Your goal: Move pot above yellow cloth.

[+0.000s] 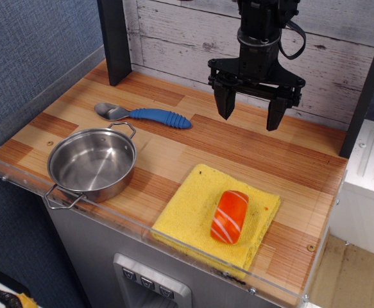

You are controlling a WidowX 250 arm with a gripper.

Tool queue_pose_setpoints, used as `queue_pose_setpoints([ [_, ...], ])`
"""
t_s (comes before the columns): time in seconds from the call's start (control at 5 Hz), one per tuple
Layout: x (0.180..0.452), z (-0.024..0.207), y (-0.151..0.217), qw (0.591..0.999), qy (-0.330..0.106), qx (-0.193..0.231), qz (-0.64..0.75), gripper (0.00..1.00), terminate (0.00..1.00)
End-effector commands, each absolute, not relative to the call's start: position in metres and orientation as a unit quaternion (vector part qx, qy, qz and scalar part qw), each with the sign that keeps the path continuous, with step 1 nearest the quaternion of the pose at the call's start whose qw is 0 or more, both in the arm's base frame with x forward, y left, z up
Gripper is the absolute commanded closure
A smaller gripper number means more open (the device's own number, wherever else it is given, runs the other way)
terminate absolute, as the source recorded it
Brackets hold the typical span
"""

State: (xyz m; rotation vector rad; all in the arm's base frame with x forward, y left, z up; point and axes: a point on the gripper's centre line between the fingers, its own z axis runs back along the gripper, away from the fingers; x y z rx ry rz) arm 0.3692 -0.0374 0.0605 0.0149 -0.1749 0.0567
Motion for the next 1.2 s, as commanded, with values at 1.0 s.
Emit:
queue_pose_setpoints([
  [1.0,0.277,0.067,0.049,0.980,-0.085,0.052,0.170,0.00,0.00],
])
